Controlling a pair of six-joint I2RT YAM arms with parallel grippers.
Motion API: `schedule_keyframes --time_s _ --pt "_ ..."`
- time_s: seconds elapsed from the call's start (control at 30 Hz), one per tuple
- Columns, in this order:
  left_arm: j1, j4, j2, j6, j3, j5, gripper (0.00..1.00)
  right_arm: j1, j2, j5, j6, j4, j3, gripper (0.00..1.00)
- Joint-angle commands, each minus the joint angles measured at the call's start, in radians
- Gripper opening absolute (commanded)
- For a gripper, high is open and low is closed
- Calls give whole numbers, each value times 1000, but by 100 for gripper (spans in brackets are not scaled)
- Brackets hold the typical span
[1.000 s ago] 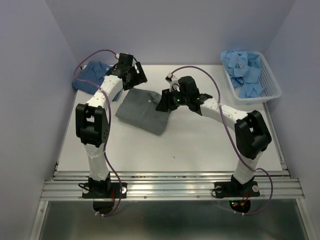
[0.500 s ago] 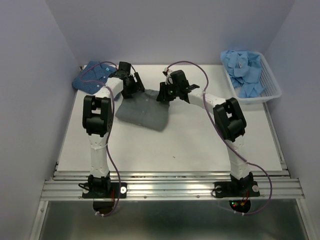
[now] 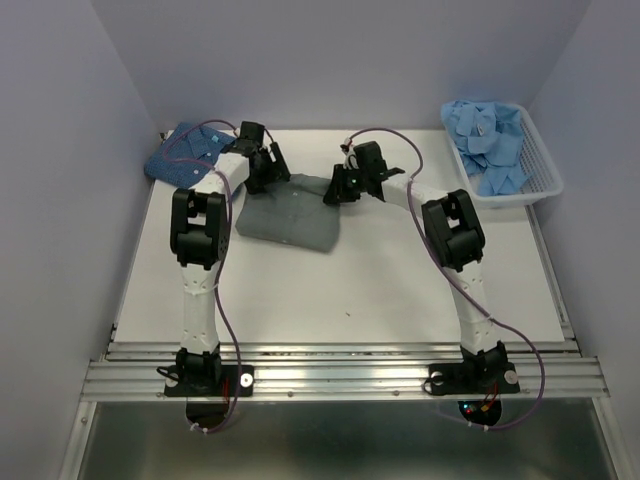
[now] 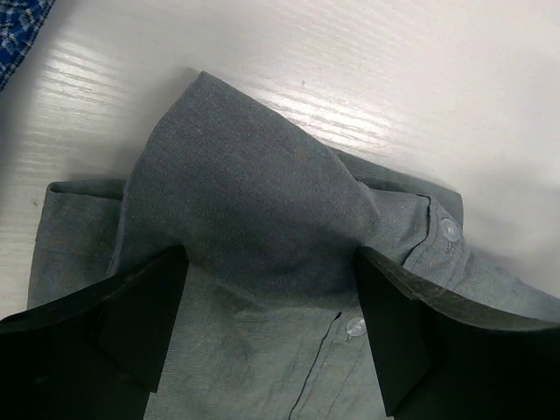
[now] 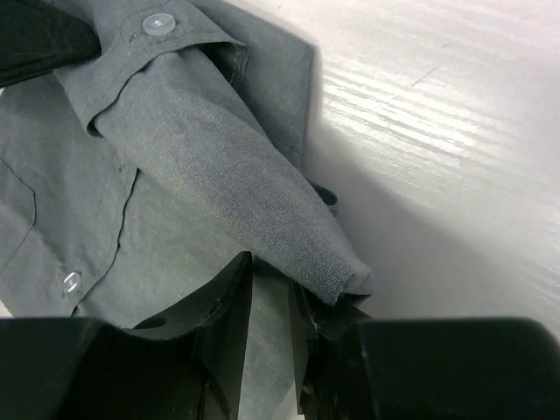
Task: Fold and stack the long sleeve shirts
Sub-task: Fold the shirt
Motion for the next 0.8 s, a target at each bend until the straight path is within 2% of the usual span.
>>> schedule_keyframes --time_s 0.0,0.13,0.17,0.3,0.43,0.6,0.77 --pt "3 -25 -170 43 28 -38 89 2 -101 -87 -15 -6 26 28" --pt "2 85 -354 42 -121 18 90 2 -204 -167 -17 43 -43 28" --pt "2 109 -427 28 -208 37 90 2 -227 -183 -3 81 -58 28" --pt "3 234 -559 -6 -434 93 91 2 -199 -172 19 100 -42 27" --pt "2 326 -603 -30 -629 153 91 2 -130 -167 40 89 44 26" --pt "3 327 -562 -43 -729 135 91 2 15 -123 56 83 185 23" --pt "5 350 -551 -53 -847 108 91 2 140 13 59 57 294 23"
